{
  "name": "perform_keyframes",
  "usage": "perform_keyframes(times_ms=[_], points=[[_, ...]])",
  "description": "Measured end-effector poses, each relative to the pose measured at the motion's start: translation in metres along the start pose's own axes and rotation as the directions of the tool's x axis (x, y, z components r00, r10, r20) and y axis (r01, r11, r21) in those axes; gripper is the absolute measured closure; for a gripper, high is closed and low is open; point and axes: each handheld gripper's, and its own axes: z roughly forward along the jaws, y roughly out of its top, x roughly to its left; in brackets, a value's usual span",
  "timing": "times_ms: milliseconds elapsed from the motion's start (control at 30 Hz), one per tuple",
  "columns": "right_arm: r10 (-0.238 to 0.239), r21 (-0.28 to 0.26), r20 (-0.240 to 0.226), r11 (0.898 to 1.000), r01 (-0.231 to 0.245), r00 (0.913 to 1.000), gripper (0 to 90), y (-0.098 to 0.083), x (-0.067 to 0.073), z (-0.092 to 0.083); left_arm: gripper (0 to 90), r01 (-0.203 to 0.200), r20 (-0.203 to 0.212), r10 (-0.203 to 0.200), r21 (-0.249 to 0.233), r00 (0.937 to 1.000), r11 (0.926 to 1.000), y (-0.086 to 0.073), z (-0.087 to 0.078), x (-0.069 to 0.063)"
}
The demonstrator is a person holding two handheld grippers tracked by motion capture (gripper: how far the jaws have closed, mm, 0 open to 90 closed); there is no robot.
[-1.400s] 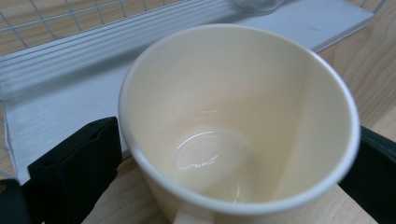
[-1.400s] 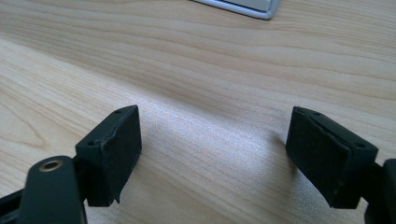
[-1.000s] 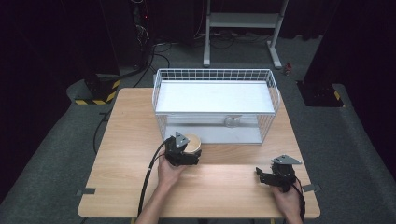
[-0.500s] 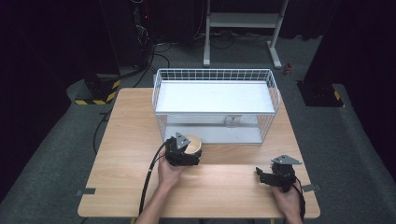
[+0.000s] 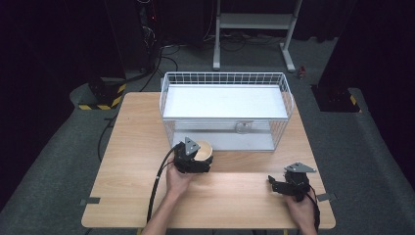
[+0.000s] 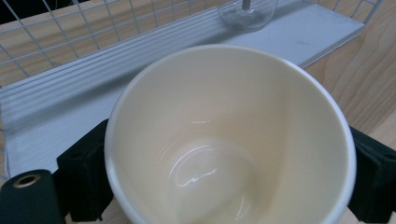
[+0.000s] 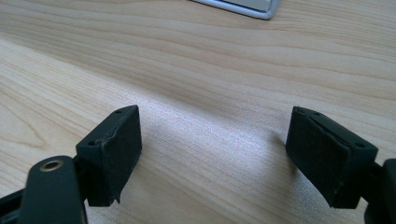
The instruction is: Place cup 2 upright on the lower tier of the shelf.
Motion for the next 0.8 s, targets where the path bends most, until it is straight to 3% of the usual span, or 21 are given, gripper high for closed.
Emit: perform_keyframes(times_ms=[167,267,367,600,800], points=[[-0.001,-0.001,-0.001,1.0,0.001,1.0,18.3,0.0,0.0,0.0,9.4,0.008,-0.008,-0.008,-0.002,0.9999,1.0,0.004,0.0,0.003],[0.001,0.0,0.0,1.0,-0.001,1.0,18.3,0.0,0.0,0.0,9.5,0.037,0.003,-0.037,-0.007,0.9993,0.9993,0.008,0.0,0.003],[0.0,0.0,0.0,1.0,0.0,1.0,18.3,0.0,0.0,0.0,9.5,0.016,-0.009,-0.016,-0.011,0.9998,0.9998,0.013,0.001,0.003],[-0.002,-0.001,-0.001,1.0,0.002,1.0,18.3,0.0,0.0,0.0,9.5,0.049,-0.031,-0.05,-0.018,0.9983,0.9986,0.018,0.006,0.007],[0.0,0.0,0.0,1.0,0.0,1.0,18.3,0.0,0.0,0.0,9.6,0.034,-0.048,-0.034,-0.005,0.9983,0.9994,0.023,0.012,0.01]])
